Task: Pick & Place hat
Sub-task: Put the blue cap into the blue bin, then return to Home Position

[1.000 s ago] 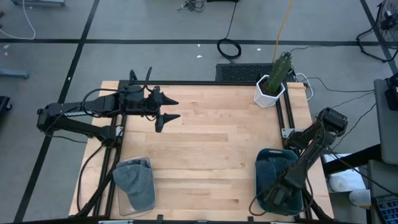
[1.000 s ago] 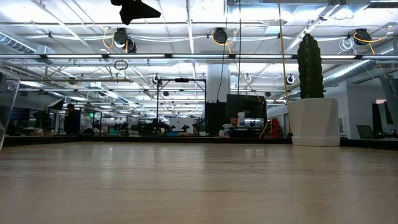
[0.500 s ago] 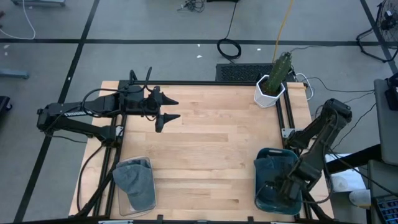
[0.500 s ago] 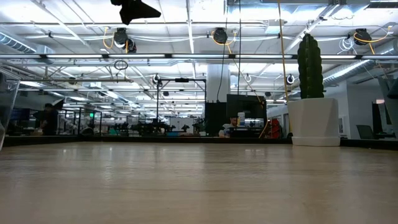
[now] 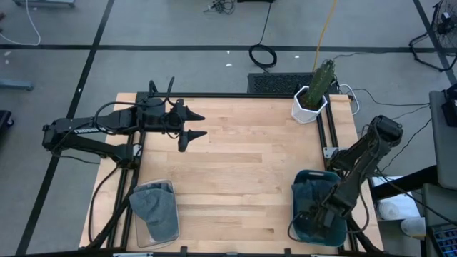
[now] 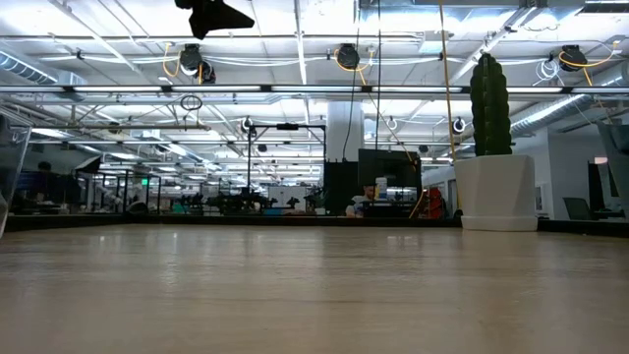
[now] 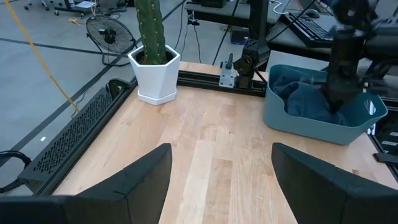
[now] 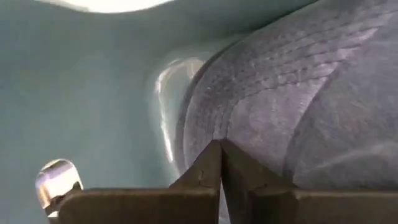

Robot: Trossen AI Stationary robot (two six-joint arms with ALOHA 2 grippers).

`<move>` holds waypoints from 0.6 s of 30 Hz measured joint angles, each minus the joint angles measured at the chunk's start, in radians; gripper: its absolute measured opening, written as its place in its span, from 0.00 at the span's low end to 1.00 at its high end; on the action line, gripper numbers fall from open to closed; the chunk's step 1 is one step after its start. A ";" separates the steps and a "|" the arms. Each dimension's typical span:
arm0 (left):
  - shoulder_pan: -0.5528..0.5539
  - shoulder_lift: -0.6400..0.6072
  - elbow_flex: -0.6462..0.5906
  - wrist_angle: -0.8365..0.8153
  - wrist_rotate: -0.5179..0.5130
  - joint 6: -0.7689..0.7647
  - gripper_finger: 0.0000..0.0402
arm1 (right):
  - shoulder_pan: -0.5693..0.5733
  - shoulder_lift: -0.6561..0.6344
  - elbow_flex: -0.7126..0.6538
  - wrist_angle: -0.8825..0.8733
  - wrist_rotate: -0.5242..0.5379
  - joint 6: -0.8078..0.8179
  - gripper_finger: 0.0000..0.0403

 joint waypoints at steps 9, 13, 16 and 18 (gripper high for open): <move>0.000 0.000 0.000 0.000 0.000 0.000 0.70 | -0.002 -0.023 -0.018 0.103 -0.046 0.001 0.00; 0.000 0.000 0.000 0.000 0.000 0.000 0.70 | -0.009 -0.075 0.022 0.087 -0.040 0.001 0.00; -0.001 0.000 0.000 0.000 0.000 0.000 0.70 | -0.014 -0.129 0.055 0.071 -0.015 0.004 0.00; 0.000 0.000 0.000 0.000 0.000 0.000 0.70 | -0.026 -0.175 0.075 0.088 -0.018 0.024 0.00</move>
